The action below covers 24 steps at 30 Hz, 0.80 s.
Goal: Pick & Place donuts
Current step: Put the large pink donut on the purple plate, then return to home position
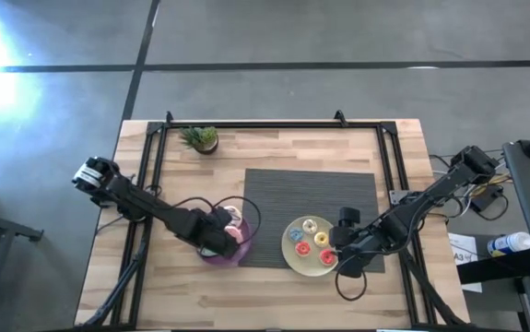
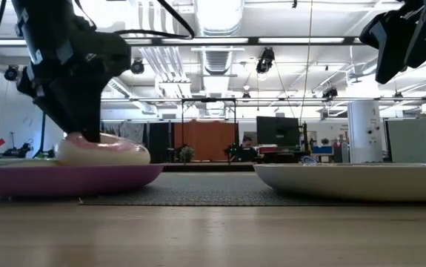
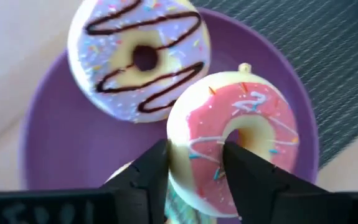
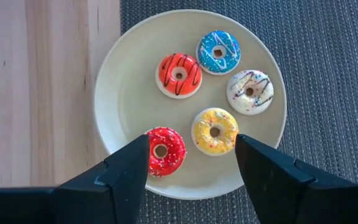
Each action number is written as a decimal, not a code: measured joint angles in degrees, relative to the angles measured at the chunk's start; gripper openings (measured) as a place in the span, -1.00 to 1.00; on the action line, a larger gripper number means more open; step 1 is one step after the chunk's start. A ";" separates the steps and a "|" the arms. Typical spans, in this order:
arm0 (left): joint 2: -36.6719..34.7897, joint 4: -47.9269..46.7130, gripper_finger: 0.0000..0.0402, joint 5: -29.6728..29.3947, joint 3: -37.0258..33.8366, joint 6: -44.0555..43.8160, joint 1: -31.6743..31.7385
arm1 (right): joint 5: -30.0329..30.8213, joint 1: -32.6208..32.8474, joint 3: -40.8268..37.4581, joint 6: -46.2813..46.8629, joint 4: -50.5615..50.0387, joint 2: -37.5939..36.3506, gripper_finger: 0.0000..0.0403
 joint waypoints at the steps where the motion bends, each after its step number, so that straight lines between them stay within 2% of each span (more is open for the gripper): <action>1: -0.04 -2.36 -0.35 0.20 0.80 0.00 0.00 | 0.00 -0.05 0.00 -0.10 0.00 0.00 0.13; 3: -0.07 -4.78 -0.32 0.39 1.81 0.06 0.00 | 0.00 -0.08 0.00 -0.22 0.07 0.00 0.13; 6: -0.11 -2.99 -0.31 0.72 2.58 1.03 0.00 | 0.00 -0.08 0.00 -1.39 0.09 0.00 0.13; 9: -0.11 -2.72 -0.31 3.49 3.20 4.09 0.00 | -0.01 -0.12 0.00 -2.11 0.07 0.00 0.13; 13: -1.60 -6.90 -0.30 3.73 4.78 4.15 -0.36 | 0.05 -0.20 0.00 -2.58 -0.02 -0.62 0.13; 19: -6.10 -10.66 -0.30 -1.51 4.84 2.67 -0.42 | 2.38 -1.25 0.00 -4.52 -0.02 -2.57 0.13; 24: -11.43 -11.51 -0.30 -8.08 4.77 2.80 -0.69 | 5.31 -2.23 -0.02 -9.00 -0.45 -5.29 0.13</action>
